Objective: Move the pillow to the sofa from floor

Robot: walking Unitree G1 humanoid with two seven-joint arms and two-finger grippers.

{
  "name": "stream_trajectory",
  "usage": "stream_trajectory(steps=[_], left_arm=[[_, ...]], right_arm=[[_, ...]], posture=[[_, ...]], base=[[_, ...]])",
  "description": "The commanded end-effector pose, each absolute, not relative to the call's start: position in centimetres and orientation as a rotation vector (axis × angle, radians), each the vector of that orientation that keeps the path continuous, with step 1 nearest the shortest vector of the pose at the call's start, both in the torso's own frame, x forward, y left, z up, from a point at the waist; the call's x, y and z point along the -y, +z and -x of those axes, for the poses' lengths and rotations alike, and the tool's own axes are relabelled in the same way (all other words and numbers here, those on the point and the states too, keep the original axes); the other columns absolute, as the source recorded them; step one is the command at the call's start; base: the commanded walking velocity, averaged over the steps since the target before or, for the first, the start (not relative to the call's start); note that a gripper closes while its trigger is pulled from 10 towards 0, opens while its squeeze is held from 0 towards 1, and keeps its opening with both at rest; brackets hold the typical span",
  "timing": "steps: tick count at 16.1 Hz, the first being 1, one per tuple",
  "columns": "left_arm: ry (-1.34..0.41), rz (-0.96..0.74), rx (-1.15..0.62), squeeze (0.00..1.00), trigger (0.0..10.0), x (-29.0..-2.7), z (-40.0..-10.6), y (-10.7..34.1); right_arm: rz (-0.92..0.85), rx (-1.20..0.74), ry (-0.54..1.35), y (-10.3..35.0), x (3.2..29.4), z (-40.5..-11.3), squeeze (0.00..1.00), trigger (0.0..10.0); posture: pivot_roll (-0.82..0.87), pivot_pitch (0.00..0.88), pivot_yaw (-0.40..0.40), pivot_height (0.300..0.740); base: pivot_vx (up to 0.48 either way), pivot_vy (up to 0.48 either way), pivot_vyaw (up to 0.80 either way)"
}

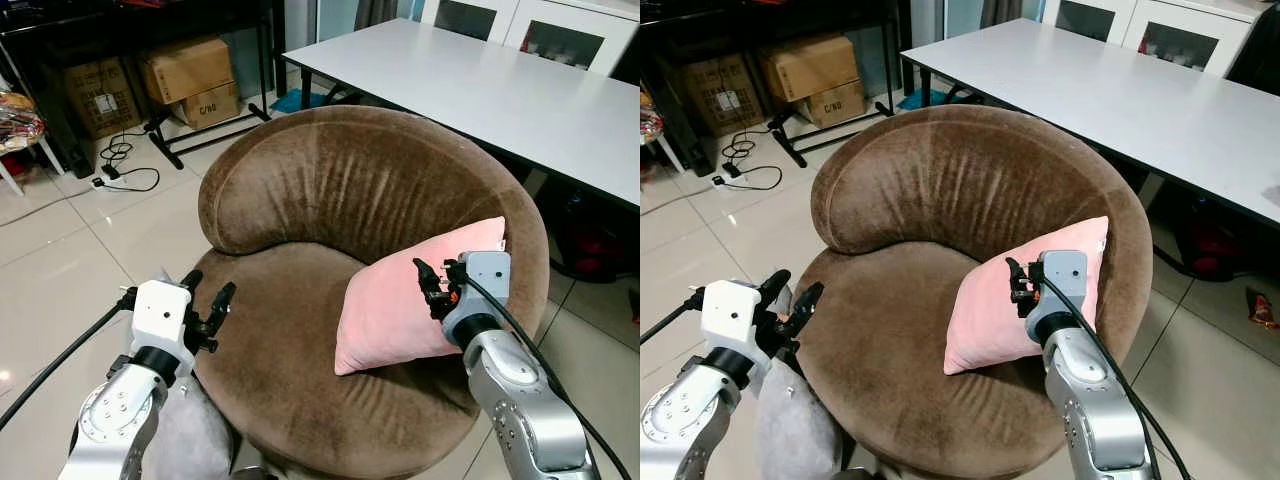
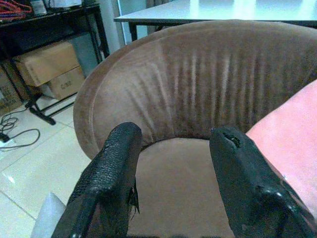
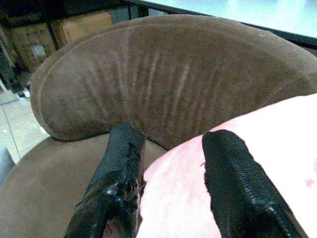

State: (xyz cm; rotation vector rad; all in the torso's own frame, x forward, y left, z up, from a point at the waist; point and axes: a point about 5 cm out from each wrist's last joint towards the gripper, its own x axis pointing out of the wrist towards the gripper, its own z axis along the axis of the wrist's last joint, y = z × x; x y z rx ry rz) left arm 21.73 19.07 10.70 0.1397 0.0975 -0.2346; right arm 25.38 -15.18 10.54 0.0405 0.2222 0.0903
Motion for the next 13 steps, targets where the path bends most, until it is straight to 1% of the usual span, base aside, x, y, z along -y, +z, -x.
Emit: stream_trajectory(steps=[1,8,13], left_arm=[[-0.226,-0.148,-0.099,0.0,10.0,-19.01,-21.68,10.66],[-0.218,-0.135,-0.108,0.0,10.0,-18.43,-21.6,10.15],[-0.22,-0.144,-0.112,0.0,10.0,-18.51,-21.61,10.09]], right_arm=[[-0.002,-0.253,0.054,10.2,15.82,-25.45,0.0,10.0],[0.026,-0.284,0.05,10.45,16.19,-25.02,0.0,10.0],[0.017,-0.297,0.044,10.34,16.0,-24.94,0.0,10.0]], posture=[[-0.02,0.0,-0.013,0.74],[-0.03,0.0,-0.025,0.74],[-0.04,0.0,-0.017,0.74]], base=[[0.0,0.0,0.0],[0.0,0.0,0.0],[-0.243,0.0,0.0]])
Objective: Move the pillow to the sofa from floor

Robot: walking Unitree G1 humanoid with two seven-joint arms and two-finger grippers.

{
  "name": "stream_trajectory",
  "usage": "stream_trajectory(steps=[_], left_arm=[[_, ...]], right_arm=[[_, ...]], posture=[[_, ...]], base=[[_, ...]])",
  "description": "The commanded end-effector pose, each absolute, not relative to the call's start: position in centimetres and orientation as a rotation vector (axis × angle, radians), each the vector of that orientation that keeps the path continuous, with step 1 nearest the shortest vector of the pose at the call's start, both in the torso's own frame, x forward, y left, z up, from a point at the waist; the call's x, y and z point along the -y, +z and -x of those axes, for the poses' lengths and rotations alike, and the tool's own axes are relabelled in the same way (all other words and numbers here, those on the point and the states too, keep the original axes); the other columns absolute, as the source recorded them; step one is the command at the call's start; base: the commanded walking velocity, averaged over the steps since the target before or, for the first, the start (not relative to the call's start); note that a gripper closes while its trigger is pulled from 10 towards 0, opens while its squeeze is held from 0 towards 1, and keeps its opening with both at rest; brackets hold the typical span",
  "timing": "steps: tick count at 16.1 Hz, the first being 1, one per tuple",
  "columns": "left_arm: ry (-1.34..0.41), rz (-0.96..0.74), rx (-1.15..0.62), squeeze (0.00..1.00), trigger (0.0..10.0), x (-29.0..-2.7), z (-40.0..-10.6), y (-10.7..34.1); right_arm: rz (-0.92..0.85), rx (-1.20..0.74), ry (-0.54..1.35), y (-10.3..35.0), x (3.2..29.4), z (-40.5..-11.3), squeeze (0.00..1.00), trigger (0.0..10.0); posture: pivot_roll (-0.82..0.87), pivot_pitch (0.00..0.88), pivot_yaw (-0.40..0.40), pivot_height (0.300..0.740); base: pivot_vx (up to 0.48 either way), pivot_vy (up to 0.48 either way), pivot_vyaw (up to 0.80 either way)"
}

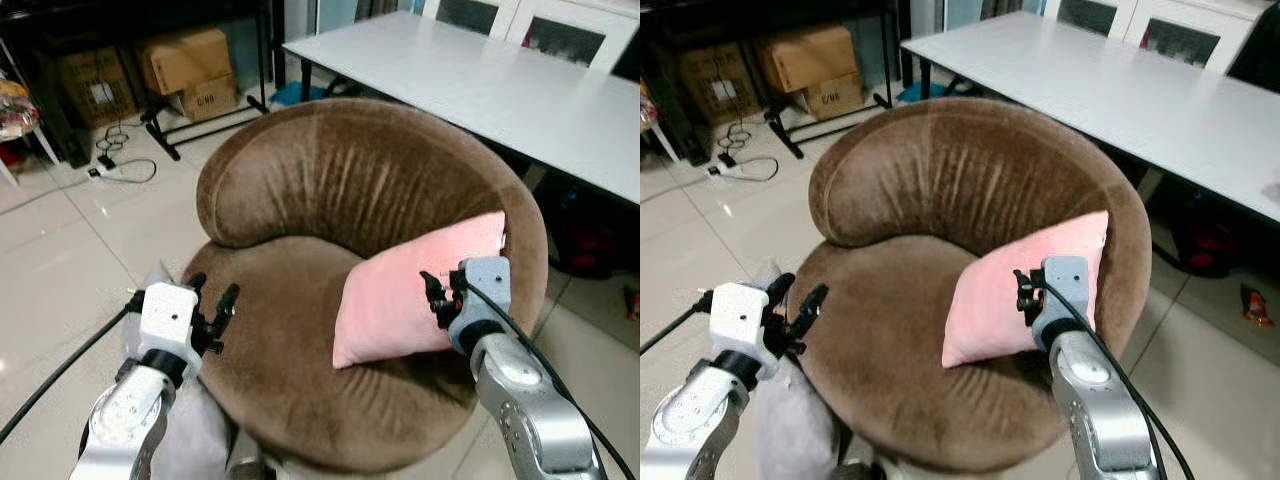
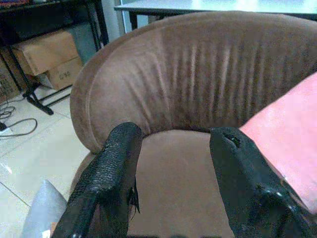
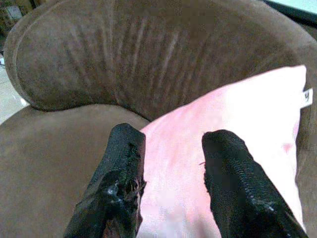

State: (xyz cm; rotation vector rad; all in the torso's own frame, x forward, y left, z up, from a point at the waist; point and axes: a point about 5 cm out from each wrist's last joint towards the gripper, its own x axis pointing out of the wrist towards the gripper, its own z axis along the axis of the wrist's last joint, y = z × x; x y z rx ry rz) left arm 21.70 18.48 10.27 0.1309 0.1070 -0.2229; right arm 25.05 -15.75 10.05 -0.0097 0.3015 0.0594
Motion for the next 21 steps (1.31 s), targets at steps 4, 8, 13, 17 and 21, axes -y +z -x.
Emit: stream_trajectory(steps=[4,8,13,17,21], left_arm=[[-0.227,-0.147,-0.11,0.0,10.0,-18.47,-21.75,10.16],[-0.227,-0.148,-0.11,0.0,10.0,-18.46,-21.8,10.21],[-0.207,-0.147,-0.105,0.0,10.0,-18.43,-21.86,10.24],[-0.197,-0.137,-0.105,0.0,10.0,-18.4,-22.13,10.21],[-0.185,-0.139,-0.108,0.0,10.0,-18.47,-22.18,10.09]], right_arm=[[0.014,-0.298,0.037,10.39,16.03,-24.98,0.0,10.0],[0.014,-0.298,0.038,10.4,15.99,-25.02,0.0,10.0],[0.022,-0.298,0.039,10.38,16.06,-25.11,0.0,10.0],[0.016,-0.294,0.054,10.32,16.02,-25.29,0.0,10.0],[0.031,-0.29,0.067,10.24,15.92,-25.43,0.0,10.0]], posture=[[-0.03,0.0,-0.014,0.74],[-0.03,0.0,-0.015,0.74],[-0.03,0.0,-0.02,0.74],[-0.03,0.0,-0.026,0.74],[-0.02,0.0,-0.027,0.74]], base=[[-0.241,0.0,0.0],[-0.245,0.0,0.0],[-0.097,0.0,0.0],[0.0,0.06,0.0],[0.0,0.385,0.0]])
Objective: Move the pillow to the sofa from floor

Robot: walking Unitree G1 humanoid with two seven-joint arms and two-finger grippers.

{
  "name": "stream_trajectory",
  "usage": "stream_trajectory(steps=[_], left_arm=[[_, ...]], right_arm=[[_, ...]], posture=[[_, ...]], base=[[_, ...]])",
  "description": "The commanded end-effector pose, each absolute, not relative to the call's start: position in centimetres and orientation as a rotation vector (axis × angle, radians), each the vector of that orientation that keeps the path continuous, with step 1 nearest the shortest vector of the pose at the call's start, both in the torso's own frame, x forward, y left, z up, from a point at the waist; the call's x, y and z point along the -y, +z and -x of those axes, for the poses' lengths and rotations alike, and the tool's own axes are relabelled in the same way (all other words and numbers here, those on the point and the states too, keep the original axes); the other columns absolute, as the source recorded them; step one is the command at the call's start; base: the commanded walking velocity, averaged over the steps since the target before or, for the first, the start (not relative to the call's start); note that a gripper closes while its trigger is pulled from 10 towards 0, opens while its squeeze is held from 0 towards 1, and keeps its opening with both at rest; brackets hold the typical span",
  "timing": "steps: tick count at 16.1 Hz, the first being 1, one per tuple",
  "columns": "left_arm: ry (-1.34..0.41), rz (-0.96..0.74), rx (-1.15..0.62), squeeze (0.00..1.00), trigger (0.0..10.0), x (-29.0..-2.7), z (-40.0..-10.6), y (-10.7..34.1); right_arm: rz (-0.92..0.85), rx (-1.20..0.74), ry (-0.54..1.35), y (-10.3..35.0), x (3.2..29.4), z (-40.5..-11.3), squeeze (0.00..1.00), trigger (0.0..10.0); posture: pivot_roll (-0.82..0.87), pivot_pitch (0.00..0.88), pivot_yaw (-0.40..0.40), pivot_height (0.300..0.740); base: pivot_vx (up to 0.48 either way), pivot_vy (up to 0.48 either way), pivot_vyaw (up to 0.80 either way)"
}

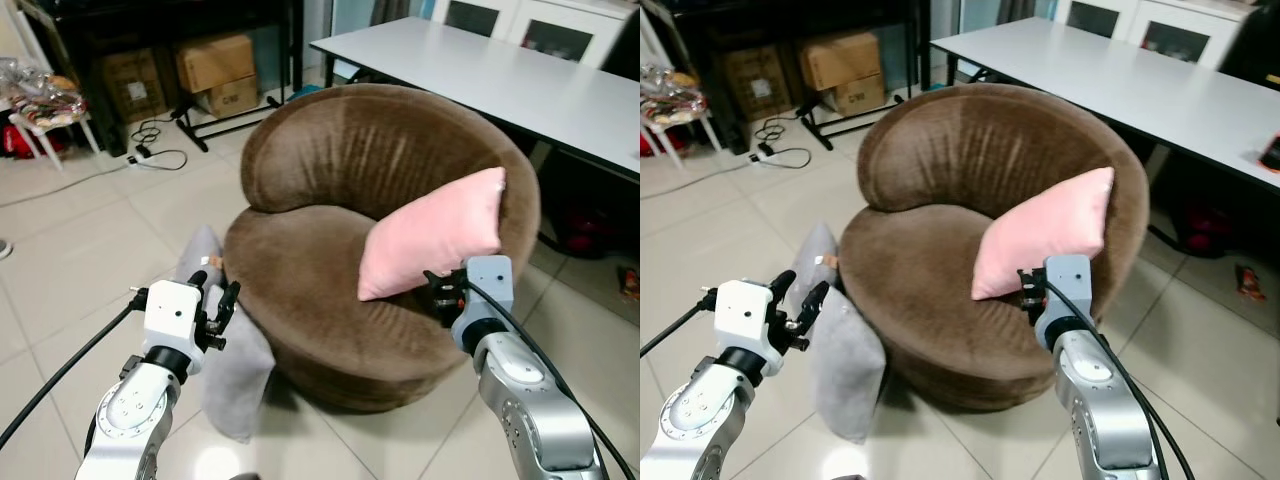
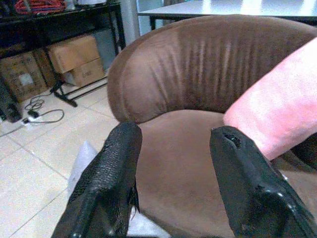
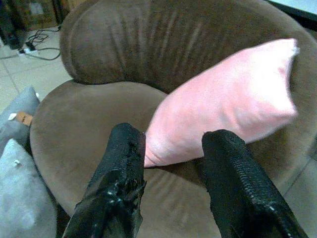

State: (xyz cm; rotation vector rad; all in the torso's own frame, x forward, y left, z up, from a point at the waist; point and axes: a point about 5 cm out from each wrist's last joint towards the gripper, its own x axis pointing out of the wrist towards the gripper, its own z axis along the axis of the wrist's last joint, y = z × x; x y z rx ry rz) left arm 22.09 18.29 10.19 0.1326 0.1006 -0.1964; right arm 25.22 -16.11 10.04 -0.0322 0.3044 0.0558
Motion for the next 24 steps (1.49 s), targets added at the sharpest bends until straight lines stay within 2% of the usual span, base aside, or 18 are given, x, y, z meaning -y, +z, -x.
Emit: stream_trajectory(steps=[1,15,20,24], left_arm=[[-0.185,-0.141,-0.109,0.0,10.0,-18.5,-22.2,10.0],[-0.192,-0.143,-0.093,0.0,10.0,-18.6,-22.7,10.1],[-0.171,-0.138,-0.072,0.0,10.0,-18.8,-22.7,10.5],[-0.18,-0.131,-0.055,0.0,10.0,-18.8,-22.6,10.8]], right_arm=[[0.03,-0.291,0.07,10.2,15.9,-25.5,0.0,10.0],[0.021,-0.264,0.089,10.2,15.5,-26.0,0.0,10.0],[0.034,-0.251,0.133,10.4,14.8,-26.2,0.0,10.0],[0.054,-0.244,0.168,10.3,14.3,-26.1,0.0,10.0]], posture=[[-0.02,0.0,-0.025,0.74],[-0.02,0.0,-0.016,0.74],[-0.01,0.0,-0.018,0.74],[-0.01,0.0,-0.018,0.74]], base=[[0.0,0.368,0.0],[0.0,0.366,0.0],[0.0,0.0,0.0],[0.142,0.0,0.8]])
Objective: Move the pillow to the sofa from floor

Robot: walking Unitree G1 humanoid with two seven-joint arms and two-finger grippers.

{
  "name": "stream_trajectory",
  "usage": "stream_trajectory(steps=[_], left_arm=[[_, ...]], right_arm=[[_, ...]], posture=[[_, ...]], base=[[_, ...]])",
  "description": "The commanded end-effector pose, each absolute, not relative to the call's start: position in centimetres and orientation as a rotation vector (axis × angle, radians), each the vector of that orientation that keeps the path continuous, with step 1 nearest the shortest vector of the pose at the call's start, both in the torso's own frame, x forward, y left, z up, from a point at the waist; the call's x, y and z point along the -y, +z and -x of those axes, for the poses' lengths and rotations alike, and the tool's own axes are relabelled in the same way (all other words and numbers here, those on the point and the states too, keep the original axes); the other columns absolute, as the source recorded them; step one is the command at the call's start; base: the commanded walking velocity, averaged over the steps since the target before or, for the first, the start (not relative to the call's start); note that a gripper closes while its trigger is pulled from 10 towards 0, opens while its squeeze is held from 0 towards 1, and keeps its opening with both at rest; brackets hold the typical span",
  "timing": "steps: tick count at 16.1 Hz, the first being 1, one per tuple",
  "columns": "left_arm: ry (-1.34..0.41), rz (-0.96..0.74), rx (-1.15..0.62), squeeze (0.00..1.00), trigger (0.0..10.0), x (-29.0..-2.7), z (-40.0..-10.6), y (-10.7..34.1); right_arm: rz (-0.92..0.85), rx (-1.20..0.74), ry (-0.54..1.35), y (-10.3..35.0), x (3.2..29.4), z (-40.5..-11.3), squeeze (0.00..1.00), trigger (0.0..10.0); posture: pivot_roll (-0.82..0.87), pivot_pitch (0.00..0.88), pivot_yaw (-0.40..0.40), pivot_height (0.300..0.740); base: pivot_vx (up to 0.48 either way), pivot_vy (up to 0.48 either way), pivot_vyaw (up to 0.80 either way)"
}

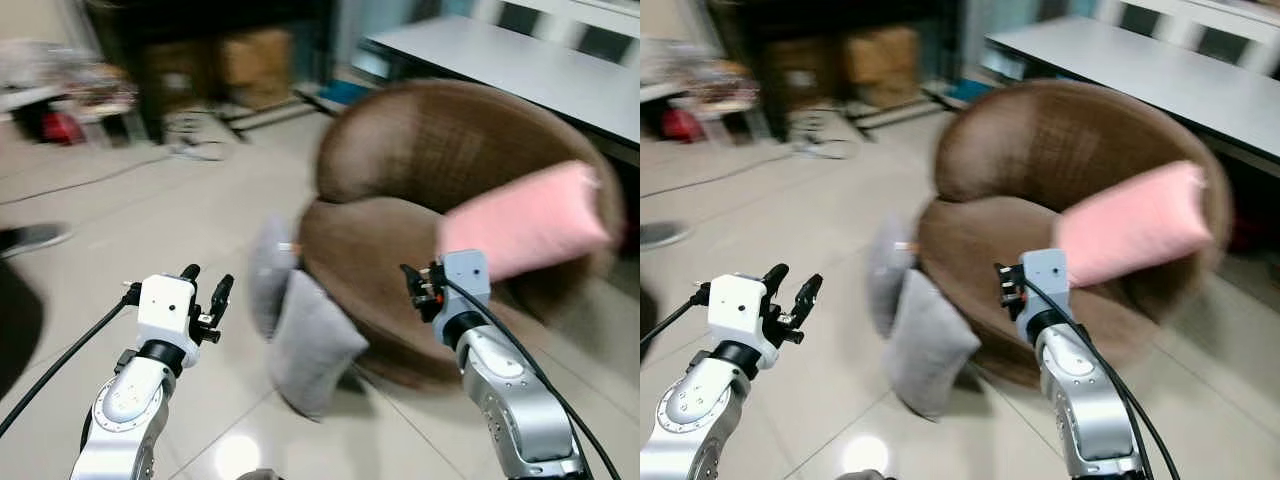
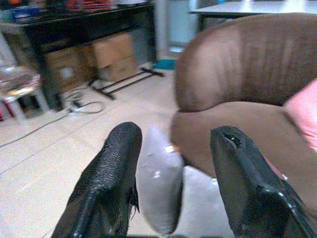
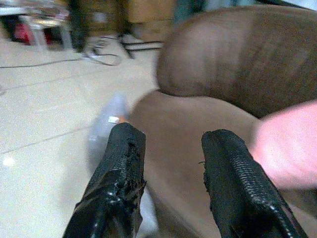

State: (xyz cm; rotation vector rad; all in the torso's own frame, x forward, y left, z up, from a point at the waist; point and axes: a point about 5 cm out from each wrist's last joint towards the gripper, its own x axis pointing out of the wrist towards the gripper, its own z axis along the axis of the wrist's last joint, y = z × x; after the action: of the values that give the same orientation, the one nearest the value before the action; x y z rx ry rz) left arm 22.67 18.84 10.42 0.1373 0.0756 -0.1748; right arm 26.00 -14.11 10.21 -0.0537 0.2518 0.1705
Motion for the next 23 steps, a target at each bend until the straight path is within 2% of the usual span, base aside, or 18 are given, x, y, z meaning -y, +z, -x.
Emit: stream_trajectory(steps=[1,3,14,23], left_arm=[[-0.18,-0.13,-0.056,0.0,10.0,-18.8,-22.6,10.8],[-0.181,-0.13,-0.058,0.0,10.0,-18.8,-22.6,10.9],[-0.173,-0.137,-0.064,0.0,10.0,-18.8,-22.7,10.9],[-0.184,-0.149,-0.065,0.0,10.0,-18.8,-22.9,10.9]], right_arm=[[0.056,-0.246,0.16,10.3,14.4,-26.1,0.0,10.0],[0.017,-0.252,0.121,10.2,14.8,-26.2,0.0,10.0],[0.078,-0.251,0.151,10.3,14.5,-26.3,0.0,10.0],[0.042,-0.25,0.077,10.2,15.4,-26.4,0.0,10.0]], posture=[[-0.01,0.0,-0.018,0.74],[-0.01,0.0,-0.016,0.74],[-0.01,0.0,-0.017,0.74],[-0.01,0.0,-0.014,0.74]], base=[[0.285,0.0,0.8],[0.287,0.0,0.0],[0.289,0.0,0.04],[0.291,0.0,0.0]])
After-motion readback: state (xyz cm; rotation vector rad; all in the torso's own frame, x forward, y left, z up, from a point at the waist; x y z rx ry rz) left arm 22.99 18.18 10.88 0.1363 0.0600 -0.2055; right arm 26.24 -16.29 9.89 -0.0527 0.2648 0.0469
